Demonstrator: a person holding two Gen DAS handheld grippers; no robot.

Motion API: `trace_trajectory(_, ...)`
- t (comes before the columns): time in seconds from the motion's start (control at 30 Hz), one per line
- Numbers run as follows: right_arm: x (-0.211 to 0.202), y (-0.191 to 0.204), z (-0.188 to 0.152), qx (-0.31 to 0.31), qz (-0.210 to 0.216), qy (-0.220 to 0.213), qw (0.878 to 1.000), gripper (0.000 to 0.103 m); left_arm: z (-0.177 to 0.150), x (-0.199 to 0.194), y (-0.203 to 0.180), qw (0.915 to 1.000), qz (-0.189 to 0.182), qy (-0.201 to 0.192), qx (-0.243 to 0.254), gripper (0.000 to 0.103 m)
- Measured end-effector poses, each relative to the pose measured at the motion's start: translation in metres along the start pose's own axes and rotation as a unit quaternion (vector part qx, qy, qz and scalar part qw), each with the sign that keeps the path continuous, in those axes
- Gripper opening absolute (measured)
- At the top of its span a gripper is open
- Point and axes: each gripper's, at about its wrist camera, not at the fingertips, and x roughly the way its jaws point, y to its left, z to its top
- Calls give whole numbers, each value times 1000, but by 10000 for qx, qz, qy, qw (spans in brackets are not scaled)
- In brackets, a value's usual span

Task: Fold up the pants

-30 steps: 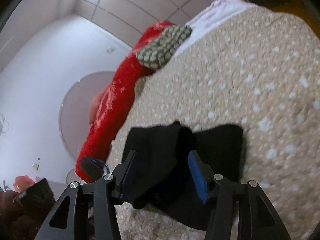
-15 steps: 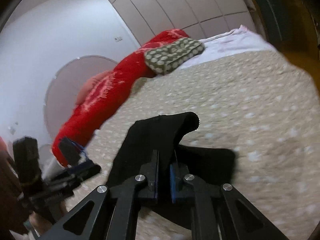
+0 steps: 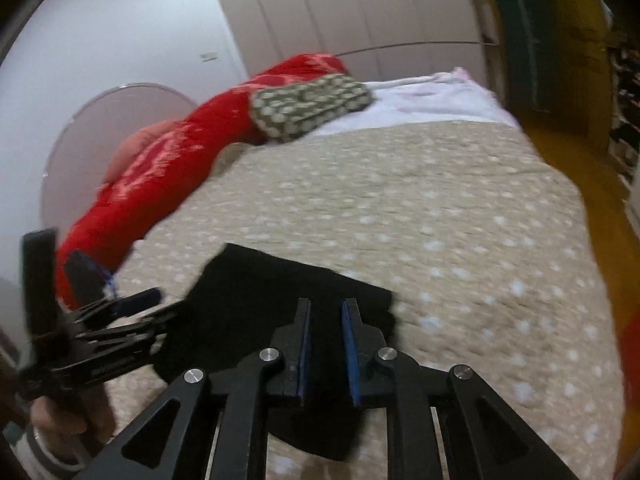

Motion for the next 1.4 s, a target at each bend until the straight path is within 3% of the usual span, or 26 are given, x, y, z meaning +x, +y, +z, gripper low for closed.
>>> trace_trajectory(0.2, 61, 7, -2, -66, -281, 533, 9982, 14, 2, 28, -1, 9997, 50, 205, -84, 66)
trace_trajectory(0.33, 79, -3, 1, 54, -228, 579, 9980, 14, 2, 32, 1, 9996, 29, 209, -206, 70)
trace_trajectory(0.53, 47, 15, 5, -234, -192, 493, 9983, 14, 3, 31, -2, 9997, 85, 189, -164, 70)
trace_trajectory(0.7, 17, 32, -28, -586, -269, 586, 9962, 15, 0, 31, -1, 9996, 62, 197, -196, 70)
trace_trajectory(0.87, 20, 27, -58, -561, -360, 550, 9963, 15, -4, 29, -4, 9995, 102, 174, -225, 70)
trace_trajectory(1.2, -2, 28, -45, -404, -248, 474, 9977, 15, -9, 20, -5, 9993, 167, 235, -254, 70)
trace_trajectory(1.4, 14, 25, -60, -398, -344, 680, 9963, 16, -11, 22, -6, 9991, 163, 233, -313, 70)
